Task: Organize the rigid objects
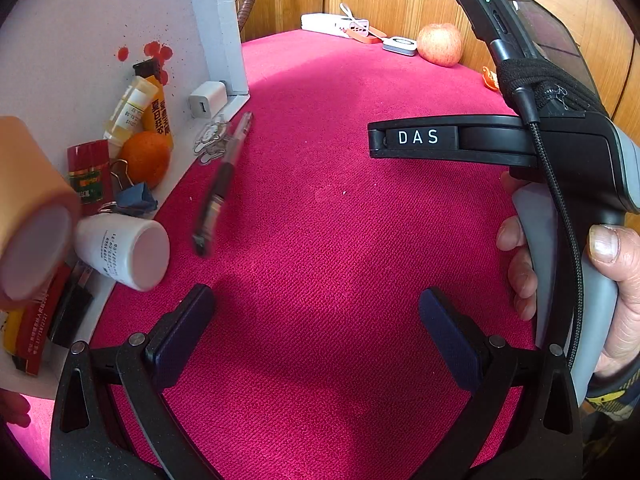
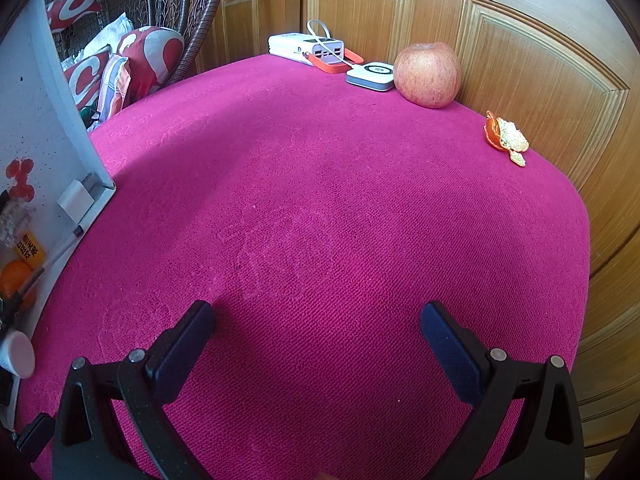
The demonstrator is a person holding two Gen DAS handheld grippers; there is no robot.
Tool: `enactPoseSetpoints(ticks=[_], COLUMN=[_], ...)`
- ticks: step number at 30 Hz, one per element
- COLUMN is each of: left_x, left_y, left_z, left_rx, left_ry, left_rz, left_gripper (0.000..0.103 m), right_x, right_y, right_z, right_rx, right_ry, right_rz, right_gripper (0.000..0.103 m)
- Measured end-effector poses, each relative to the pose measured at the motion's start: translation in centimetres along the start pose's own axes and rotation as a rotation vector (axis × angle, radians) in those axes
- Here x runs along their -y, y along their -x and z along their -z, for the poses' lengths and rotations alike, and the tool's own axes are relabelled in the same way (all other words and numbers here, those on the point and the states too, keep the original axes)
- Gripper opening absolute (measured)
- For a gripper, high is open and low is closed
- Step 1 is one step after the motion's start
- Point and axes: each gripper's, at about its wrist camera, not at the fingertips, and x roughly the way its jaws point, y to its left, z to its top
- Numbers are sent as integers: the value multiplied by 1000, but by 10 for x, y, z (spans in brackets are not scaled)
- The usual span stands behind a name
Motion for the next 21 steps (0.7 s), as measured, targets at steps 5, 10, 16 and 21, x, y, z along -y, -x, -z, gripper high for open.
enactPoseSetpoints(ticks=[5,10,16,21], left_x=[-1,-3,-3,-3], left_y=[1,2,2,2], left_z=[1,2,0,0], left_rx=[0,0,-1,-1], left_ry=[0,0,0,0], left_rz=[-1,0,0,-1], left_gripper=[103,103,103,103], right_x=[1,2,2,2], right_y=[0,0,1,0], right_z=[-1,-1,-1,-1], right_rx=[0,-2,-2,-2], right_ry=[0,3,3,3], right_rz=[0,-2,-2,-2], right_gripper=[103,103,103,103])
